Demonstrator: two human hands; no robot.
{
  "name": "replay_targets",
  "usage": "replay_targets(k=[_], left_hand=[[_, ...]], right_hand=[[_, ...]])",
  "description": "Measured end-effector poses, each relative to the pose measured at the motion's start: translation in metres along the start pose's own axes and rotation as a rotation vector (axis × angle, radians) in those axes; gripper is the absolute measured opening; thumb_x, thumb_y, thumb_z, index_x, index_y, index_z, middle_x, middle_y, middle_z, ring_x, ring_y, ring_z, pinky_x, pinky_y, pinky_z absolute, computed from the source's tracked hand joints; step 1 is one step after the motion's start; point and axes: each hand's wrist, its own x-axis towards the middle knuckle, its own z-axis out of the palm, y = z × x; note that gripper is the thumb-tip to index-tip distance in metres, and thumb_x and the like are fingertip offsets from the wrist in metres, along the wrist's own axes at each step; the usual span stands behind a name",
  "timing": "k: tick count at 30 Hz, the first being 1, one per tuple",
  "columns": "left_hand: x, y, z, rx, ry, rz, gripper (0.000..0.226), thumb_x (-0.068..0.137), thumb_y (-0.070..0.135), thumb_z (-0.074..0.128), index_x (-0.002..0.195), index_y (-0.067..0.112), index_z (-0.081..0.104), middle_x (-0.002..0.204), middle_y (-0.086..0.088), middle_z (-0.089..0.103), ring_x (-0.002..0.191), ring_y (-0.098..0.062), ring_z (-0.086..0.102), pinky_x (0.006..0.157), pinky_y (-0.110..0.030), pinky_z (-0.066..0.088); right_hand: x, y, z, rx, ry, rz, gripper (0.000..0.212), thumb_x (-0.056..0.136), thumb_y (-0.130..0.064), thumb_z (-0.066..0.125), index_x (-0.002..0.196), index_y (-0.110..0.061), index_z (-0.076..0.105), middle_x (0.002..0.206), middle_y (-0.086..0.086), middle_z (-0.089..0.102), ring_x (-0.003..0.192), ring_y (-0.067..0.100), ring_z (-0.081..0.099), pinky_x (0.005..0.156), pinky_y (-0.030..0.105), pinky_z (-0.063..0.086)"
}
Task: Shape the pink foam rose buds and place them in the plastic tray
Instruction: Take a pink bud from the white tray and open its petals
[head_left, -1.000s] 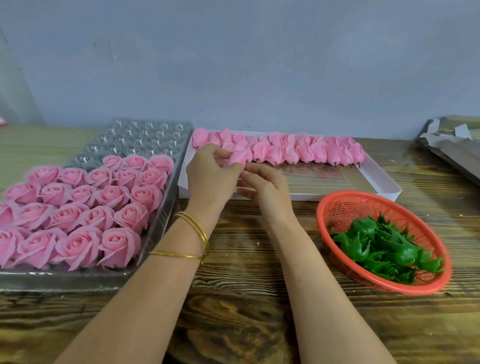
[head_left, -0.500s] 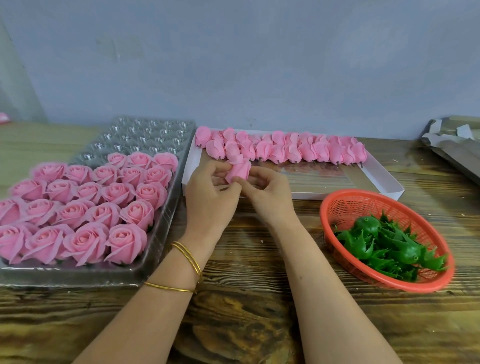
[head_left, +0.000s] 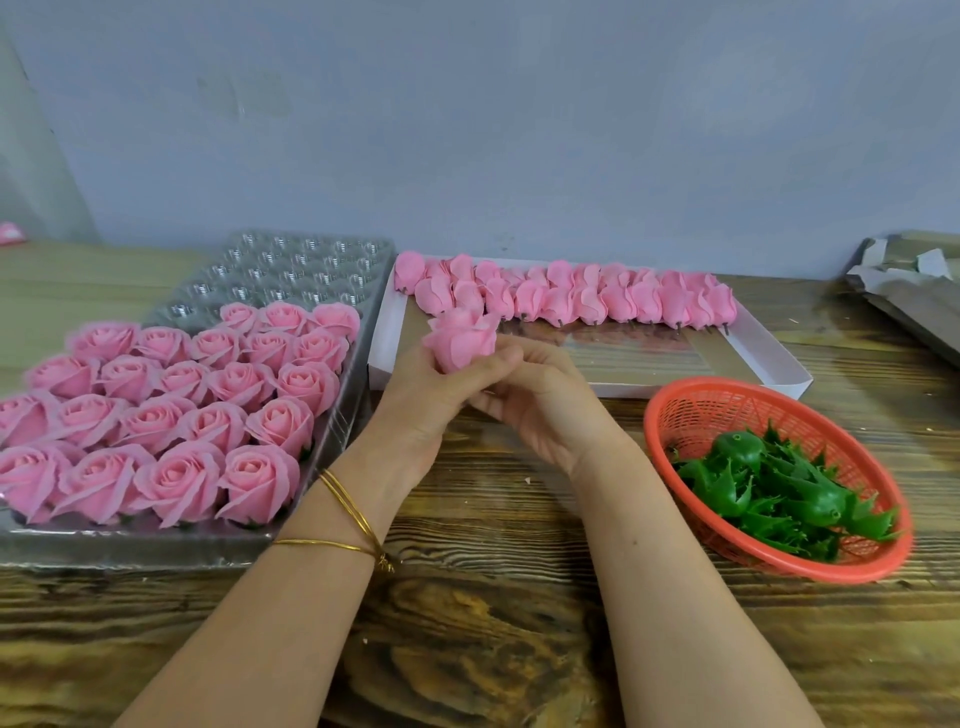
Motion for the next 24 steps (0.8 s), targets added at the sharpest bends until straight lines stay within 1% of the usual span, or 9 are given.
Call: replay_targets(k=[4, 10, 14, 17, 18, 20, 21, 22, 24], left_hand=[[-0.002, 0.000, -0.003, 0.020, -0.049, -0.008, 0.055, 0.057, 0.024, 0.088, 0.105, 0.005, 0.069, 0.099, -0.012, 0.071, 0.101, -0.025, 0.066, 0.092, -0.040, 0.051], [-0.002, -0.001, -0.005, 0.076, -0.072, 0.055, 0.055, 0.060, 0.021, 0.080, 0.111, 0.004, 0.066, 0.103, -0.013, 0.071, 0.097, -0.020, 0.068, 0.077, -0.033, 0.056], [0.001, -0.006, -0.006, 0.119, -0.040, 0.064, 0.025, 0.075, 0.010, 0.076, 0.098, 0.003, 0.070, 0.092, -0.008, 0.072, 0.089, -0.015, 0.070, 0.071, -0.023, 0.054], [0.002, -0.009, -0.004, 0.167, -0.014, 0.099, 0.014, 0.081, 0.010, 0.073, 0.095, 0.007, 0.074, 0.094, -0.009, 0.074, 0.092, -0.019, 0.070, 0.077, -0.031, 0.057], [0.001, -0.008, -0.004, 0.174, -0.014, 0.133, 0.011, 0.081, 0.007, 0.073, 0.089, 0.014, 0.076, 0.090, -0.005, 0.075, 0.089, -0.016, 0.071, 0.077, -0.029, 0.057], [0.001, -0.008, -0.003, 0.233, 0.025, 0.233, 0.021, 0.079, 0.004, 0.074, 0.075, 0.024, 0.075, 0.076, 0.010, 0.074, 0.076, 0.000, 0.068, 0.067, -0.013, 0.051], [0.002, -0.009, -0.003, 0.267, 0.047, 0.260, 0.021, 0.078, 0.006, 0.076, 0.073, 0.026, 0.073, 0.072, 0.015, 0.072, 0.071, 0.005, 0.065, 0.063, -0.009, 0.047], [0.001, -0.009, -0.002, 0.292, 0.064, 0.276, 0.020, 0.077, 0.007, 0.077, 0.074, 0.026, 0.071, 0.070, 0.016, 0.070, 0.069, 0.006, 0.064, 0.061, -0.007, 0.045], [0.002, -0.011, -0.002, 0.345, 0.079, 0.319, 0.020, 0.076, 0.007, 0.078, 0.075, 0.025, 0.069, 0.069, 0.014, 0.069, 0.067, 0.004, 0.063, 0.060, -0.007, 0.045]], right_hand=[[-0.002, -0.002, -0.005, 0.058, -0.125, 0.058, 0.038, 0.090, 0.017, 0.037, 0.124, 0.011, 0.054, 0.119, 0.025, 0.055, 0.113, 0.033, 0.051, 0.095, 0.033, 0.045], [-0.005, -0.003, -0.007, 0.038, -0.161, 0.084, 0.042, 0.087, 0.025, 0.034, 0.110, 0.002, 0.061, 0.106, 0.017, 0.063, 0.099, 0.022, 0.060, 0.091, 0.028, 0.047], [-0.004, -0.004, -0.008, 0.063, -0.121, 0.098, 0.041, 0.085, 0.027, 0.037, 0.110, 0.003, 0.061, 0.101, 0.015, 0.065, 0.092, 0.020, 0.066, 0.084, 0.025, 0.055], [0.000, -0.003, -0.008, 0.067, -0.019, 0.112, 0.046, 0.080, 0.029, 0.034, 0.112, 0.006, 0.058, 0.096, 0.015, 0.066, 0.087, 0.021, 0.067, 0.079, 0.028, 0.059], [0.001, -0.003, -0.008, 0.053, 0.036, 0.093, 0.048, 0.077, 0.029, 0.032, 0.111, 0.006, 0.057, 0.093, 0.015, 0.066, 0.085, 0.021, 0.066, 0.075, 0.028, 0.060], [0.004, -0.004, -0.008, 0.020, 0.156, 0.007, 0.043, 0.075, 0.025, 0.034, 0.104, 0.005, 0.059, 0.087, 0.014, 0.067, 0.082, 0.022, 0.065, 0.068, 0.027, 0.057], [0.005, -0.004, -0.008, 0.007, 0.199, -0.043, 0.035, 0.075, 0.019, 0.041, 0.099, 0.002, 0.062, 0.087, 0.013, 0.068, 0.081, 0.022, 0.065, 0.065, 0.027, 0.056], [0.006, -0.005, -0.007, -0.005, 0.224, -0.080, 0.026, 0.075, 0.009, 0.050, 0.095, -0.001, 0.064, 0.089, 0.012, 0.069, 0.081, 0.021, 0.066, 0.065, 0.027, 0.054], [0.006, -0.004, -0.006, -0.070, 0.240, -0.124, 0.021, 0.070, -0.012, 0.064, 0.091, -0.007, 0.068, 0.089, 0.008, 0.069, 0.081, 0.017, 0.065, 0.067, 0.027, 0.052]])
